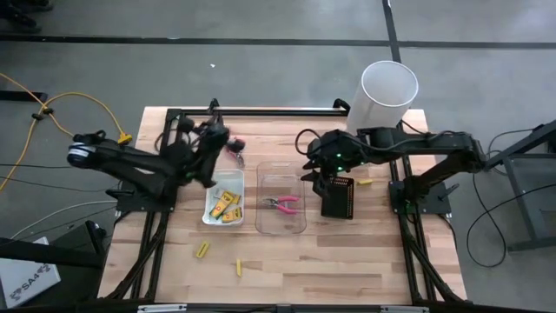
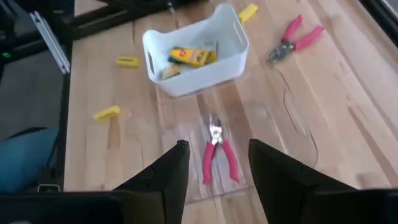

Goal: Pick & Place School Supplies
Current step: Put the pink punch plier into the transparent bin

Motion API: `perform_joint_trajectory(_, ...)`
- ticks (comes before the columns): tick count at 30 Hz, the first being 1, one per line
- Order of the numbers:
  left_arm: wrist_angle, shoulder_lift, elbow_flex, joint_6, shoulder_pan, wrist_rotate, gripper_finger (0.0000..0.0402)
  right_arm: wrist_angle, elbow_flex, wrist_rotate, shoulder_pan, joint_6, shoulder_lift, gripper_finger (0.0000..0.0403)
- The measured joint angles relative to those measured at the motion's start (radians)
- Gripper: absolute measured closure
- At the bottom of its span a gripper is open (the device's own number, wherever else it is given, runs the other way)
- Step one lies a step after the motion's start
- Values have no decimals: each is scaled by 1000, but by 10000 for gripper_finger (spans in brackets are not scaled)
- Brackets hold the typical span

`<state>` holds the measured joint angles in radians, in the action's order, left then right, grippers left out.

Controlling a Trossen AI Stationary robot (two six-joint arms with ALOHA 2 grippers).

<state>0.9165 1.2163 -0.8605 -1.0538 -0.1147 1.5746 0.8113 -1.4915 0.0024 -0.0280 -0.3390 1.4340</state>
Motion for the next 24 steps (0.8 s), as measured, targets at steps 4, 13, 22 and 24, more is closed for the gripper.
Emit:
perform_joint_trajectory(4, 0, 80, -84, -141, 107, 0, 375, 28, 0, 16, -14, -33, -29, 245)
perform_joint_trajectory(13, -18, 125, -99, -120, 250, -1, 395, 142, 0, 159, -106, -89, -64, 245)
perform_joint_trajectory(22, -15, 296, -110, 115, 303, -5, 401, 168, 0, 263, -191, -132, -74, 245)
perform_joint_trajectory(24, 25, 345, -154, 86, 300, -8, 401, 172, 0, 270, -203, -142, -75, 245)
